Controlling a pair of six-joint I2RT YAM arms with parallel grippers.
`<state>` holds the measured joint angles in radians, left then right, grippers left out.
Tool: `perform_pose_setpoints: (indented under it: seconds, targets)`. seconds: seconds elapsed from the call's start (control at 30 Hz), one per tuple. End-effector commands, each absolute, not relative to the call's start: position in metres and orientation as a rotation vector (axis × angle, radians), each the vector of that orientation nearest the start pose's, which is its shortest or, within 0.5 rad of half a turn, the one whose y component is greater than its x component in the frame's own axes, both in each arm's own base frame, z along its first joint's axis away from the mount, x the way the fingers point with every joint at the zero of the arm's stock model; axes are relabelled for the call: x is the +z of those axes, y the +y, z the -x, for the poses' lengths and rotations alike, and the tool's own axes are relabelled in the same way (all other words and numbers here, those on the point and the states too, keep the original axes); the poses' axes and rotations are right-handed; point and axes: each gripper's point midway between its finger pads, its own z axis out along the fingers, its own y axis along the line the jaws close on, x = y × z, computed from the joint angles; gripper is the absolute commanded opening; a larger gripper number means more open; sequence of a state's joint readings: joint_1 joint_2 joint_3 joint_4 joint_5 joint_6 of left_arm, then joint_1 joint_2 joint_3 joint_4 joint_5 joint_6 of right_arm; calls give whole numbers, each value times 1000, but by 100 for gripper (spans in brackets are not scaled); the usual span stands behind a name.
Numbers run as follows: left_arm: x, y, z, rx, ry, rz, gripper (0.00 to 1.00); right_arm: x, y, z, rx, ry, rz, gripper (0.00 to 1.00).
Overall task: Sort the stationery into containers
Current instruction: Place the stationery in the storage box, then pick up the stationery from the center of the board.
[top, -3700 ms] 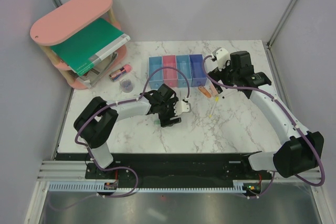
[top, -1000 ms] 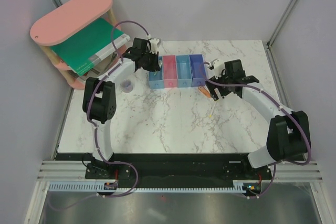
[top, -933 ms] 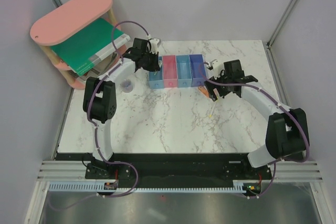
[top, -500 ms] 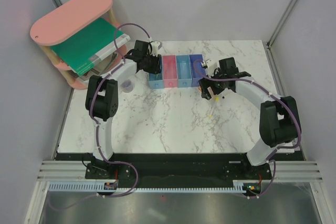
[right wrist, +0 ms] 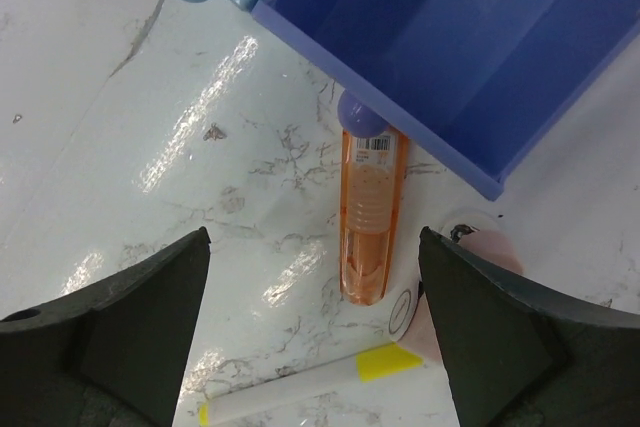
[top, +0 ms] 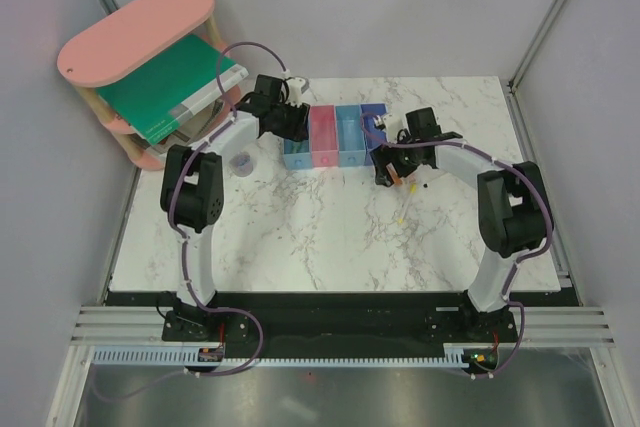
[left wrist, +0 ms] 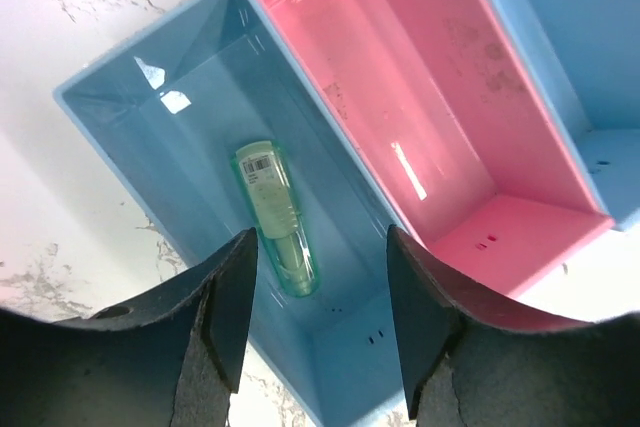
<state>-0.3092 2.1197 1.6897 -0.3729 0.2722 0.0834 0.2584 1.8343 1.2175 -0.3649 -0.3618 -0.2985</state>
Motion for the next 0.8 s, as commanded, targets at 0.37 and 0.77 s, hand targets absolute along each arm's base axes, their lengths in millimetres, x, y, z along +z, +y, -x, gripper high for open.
perform_pose_setpoints:
  seconds: [0.37,0.77]
  targets:
    - [241,-197,-435,-465,2028,-729,61,23,159,-420,403,2368,819,82]
    - [293,-159,-392,-339,1952,-760,63,-1,151,-401,339,2447,840,12]
